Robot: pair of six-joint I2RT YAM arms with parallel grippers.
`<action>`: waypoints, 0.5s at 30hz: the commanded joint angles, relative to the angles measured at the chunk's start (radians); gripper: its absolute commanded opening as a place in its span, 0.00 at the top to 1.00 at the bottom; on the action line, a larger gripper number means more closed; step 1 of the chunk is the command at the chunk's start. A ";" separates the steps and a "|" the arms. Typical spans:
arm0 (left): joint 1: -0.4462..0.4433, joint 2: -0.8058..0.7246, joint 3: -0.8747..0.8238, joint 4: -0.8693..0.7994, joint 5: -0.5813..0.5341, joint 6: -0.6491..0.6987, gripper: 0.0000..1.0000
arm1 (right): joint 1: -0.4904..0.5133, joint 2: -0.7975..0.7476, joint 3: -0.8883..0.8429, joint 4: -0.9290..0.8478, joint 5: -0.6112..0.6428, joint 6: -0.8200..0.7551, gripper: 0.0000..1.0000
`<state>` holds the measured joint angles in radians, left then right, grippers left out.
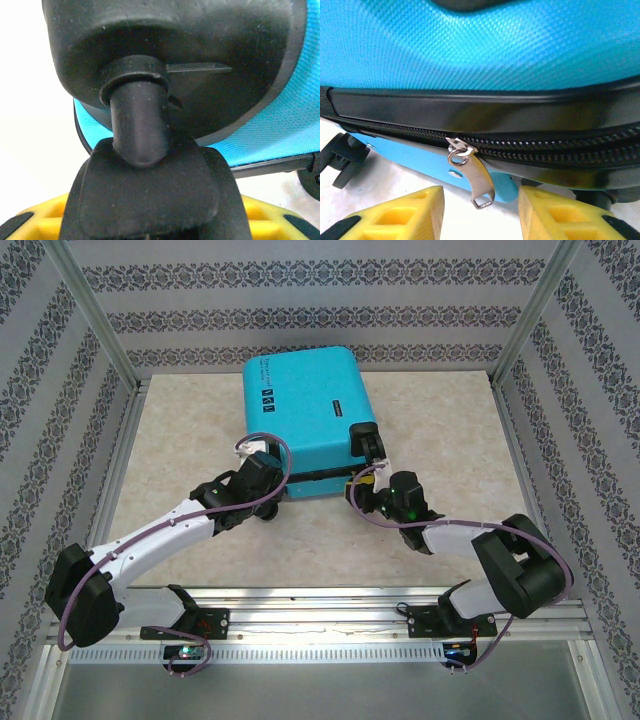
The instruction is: Pack the luggage
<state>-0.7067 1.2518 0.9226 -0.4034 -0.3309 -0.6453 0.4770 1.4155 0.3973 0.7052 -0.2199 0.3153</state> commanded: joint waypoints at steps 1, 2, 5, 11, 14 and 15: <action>-0.050 -0.023 0.065 0.075 0.034 0.036 0.84 | -0.019 -0.038 0.053 0.053 0.053 0.032 0.57; -0.053 -0.024 0.065 0.076 0.033 0.034 0.84 | -0.021 -0.037 0.058 0.051 0.062 0.041 0.58; -0.060 -0.024 0.062 0.081 0.034 0.028 0.84 | -0.029 -0.022 0.076 0.047 0.069 0.086 0.61; -0.082 -0.005 0.060 0.105 0.038 0.014 0.84 | -0.025 0.006 0.091 0.100 0.014 0.140 0.77; -0.093 0.008 0.055 0.124 0.039 0.006 0.84 | -0.025 -0.001 0.088 0.095 -0.007 0.107 0.87; -0.097 0.011 0.053 0.129 0.040 0.004 0.84 | -0.029 -0.004 0.084 0.096 -0.020 0.092 0.89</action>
<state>-0.7460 1.2709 0.9230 -0.3759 -0.3634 -0.7010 0.4664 1.4277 0.4255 0.6727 -0.2230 0.4171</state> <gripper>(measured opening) 0.443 0.124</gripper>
